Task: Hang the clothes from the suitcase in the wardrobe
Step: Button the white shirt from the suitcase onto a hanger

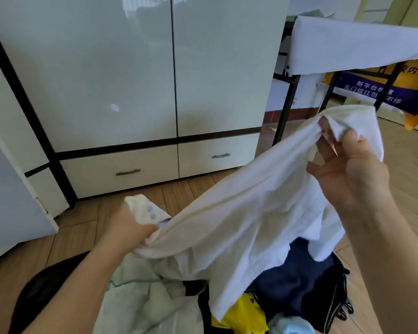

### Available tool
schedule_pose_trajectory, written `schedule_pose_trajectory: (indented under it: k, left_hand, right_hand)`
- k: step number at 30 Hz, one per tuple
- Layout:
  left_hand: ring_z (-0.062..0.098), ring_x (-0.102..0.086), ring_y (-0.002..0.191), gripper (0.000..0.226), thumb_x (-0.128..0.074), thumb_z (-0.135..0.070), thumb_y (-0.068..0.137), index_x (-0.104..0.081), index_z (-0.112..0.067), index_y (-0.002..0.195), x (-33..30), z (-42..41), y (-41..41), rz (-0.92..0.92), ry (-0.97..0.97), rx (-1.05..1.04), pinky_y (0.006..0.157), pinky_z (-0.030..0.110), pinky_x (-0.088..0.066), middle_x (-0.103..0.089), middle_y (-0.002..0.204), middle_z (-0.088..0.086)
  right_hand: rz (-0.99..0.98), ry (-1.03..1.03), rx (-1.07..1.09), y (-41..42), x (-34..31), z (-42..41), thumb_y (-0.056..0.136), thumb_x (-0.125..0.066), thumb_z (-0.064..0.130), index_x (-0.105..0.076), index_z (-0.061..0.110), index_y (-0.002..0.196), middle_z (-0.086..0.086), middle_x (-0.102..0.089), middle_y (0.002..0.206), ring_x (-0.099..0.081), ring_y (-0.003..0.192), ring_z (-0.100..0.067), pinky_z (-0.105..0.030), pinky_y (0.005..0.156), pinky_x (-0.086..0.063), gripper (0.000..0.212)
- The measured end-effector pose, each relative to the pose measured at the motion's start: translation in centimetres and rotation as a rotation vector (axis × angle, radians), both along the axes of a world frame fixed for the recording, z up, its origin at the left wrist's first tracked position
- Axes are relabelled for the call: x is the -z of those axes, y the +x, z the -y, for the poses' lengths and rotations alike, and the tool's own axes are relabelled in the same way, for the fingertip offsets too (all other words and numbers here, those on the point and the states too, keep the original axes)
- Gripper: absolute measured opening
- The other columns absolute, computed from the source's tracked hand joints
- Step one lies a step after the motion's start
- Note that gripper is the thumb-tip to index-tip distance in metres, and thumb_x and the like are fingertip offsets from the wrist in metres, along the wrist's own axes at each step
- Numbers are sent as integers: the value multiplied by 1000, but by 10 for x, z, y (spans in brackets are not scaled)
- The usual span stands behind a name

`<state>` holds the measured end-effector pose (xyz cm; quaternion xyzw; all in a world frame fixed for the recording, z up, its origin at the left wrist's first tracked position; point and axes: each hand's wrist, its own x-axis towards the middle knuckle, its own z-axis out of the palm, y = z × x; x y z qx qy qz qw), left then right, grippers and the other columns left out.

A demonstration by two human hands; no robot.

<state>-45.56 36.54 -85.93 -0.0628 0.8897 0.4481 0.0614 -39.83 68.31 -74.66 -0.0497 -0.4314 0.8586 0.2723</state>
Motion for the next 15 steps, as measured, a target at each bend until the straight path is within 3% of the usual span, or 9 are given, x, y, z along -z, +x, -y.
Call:
schedule_pose_trajectory:
  k: [2,4,6,8,9,10,12,13,15]
  left_hand:
    - [23,-51,117,89,-80,-24,75,-29,-13,148,-1,-25,11,71,81,85,80,29,-45,-46,141,10]
    - [19,-33,138,113,-84,-40,67,-12,-28,153,-23,-52,23,108,148,282,102,30,-36,-27,156,0]
    - [6,-29,140,111,-86,-55,54,-19,-54,143,-45,-73,34,53,212,529,113,36,-28,-20,156,-19]
    - [-17,-41,120,123,-88,-53,49,-9,-57,144,-61,-94,41,-8,387,584,107,30,-38,-36,133,-44]
    - [-19,-48,111,116,-89,-46,54,-17,-51,146,-64,-103,42,-89,475,566,99,25,-45,-47,121,-45]
    - [-10,-57,106,93,-87,-38,63,-36,-43,141,-63,-111,42,-195,532,500,92,26,-50,-59,115,-34]
    - [13,-67,96,27,-72,-22,83,-65,-30,109,-61,-120,41,-261,587,275,83,35,-55,-72,101,-9]
    - [18,-69,91,14,-64,-15,90,-69,-25,99,-57,-120,39,-187,667,187,80,34,-55,-73,97,-1]
    - [20,-71,85,17,-54,-10,95,-69,-14,100,-50,-111,33,37,944,91,77,31,-57,-74,97,8]
  right_hand:
    - [-97,-69,-112,5,-11,6,88,-48,27,-55,12,127,-1,-69,116,-63,114,-17,-52,90,-50,42]
    - [-220,-120,-194,8,-23,11,80,-50,28,-43,6,142,-6,-63,127,-61,117,-20,-49,84,-54,66]
    - [-291,-82,-299,11,-33,20,87,-50,24,-46,4,138,-6,-65,120,-64,110,-20,-42,78,-55,55]
    - [-261,37,-392,11,-31,35,96,-45,11,-47,5,132,-5,-64,105,-65,87,-16,-32,68,-53,37]
    - [-214,119,-447,9,-23,42,97,-43,5,-45,4,134,-5,-64,109,-63,83,-14,-30,68,-53,37]
    - [-138,213,-479,8,-14,48,97,-41,0,-44,7,137,-4,-62,121,-65,89,-13,-32,74,-54,41]
    - [30,657,-343,4,8,56,96,-43,-4,-41,23,141,6,-56,135,-60,114,-9,-35,95,-51,53]
    - [111,969,-188,1,20,54,94,-43,-5,-38,29,143,11,-54,136,-55,119,-5,-28,99,-46,60]
    - [300,1461,51,-3,42,42,89,-42,-5,-43,30,139,10,-58,125,-55,111,-7,-17,86,-41,61]
